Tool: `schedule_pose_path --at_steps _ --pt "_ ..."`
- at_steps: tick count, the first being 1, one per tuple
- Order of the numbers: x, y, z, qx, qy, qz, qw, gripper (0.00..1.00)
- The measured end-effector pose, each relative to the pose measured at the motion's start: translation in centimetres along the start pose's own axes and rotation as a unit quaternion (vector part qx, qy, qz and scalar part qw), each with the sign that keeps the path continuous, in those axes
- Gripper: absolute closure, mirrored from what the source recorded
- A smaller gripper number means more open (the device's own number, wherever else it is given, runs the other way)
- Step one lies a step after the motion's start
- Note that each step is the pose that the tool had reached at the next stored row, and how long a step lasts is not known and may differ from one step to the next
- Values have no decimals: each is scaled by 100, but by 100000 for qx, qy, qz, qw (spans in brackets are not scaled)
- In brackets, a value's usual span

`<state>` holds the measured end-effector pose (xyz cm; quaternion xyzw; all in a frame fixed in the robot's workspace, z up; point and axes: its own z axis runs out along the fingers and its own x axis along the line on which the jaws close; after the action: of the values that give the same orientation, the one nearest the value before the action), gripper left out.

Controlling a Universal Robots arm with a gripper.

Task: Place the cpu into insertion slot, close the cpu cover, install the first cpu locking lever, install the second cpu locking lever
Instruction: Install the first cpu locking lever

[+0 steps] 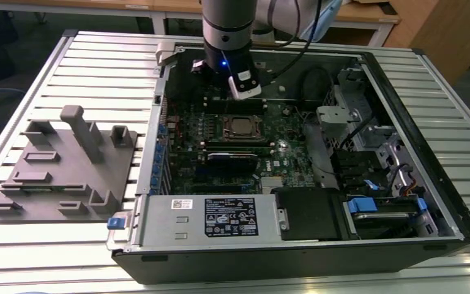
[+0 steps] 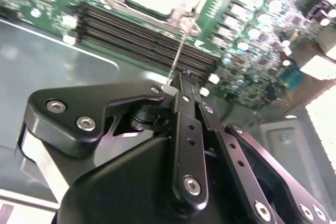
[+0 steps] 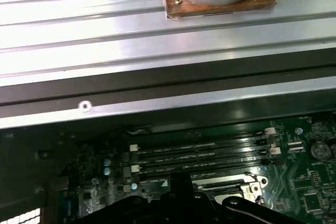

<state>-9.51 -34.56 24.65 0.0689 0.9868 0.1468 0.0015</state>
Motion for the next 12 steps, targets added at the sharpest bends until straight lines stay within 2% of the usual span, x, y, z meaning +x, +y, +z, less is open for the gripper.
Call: schedule_pose_path --at_steps 5,12 --pt "-149 20 4 114 59 69 100000 90" --pt "-184 25 5 140 65 77 100000 90"
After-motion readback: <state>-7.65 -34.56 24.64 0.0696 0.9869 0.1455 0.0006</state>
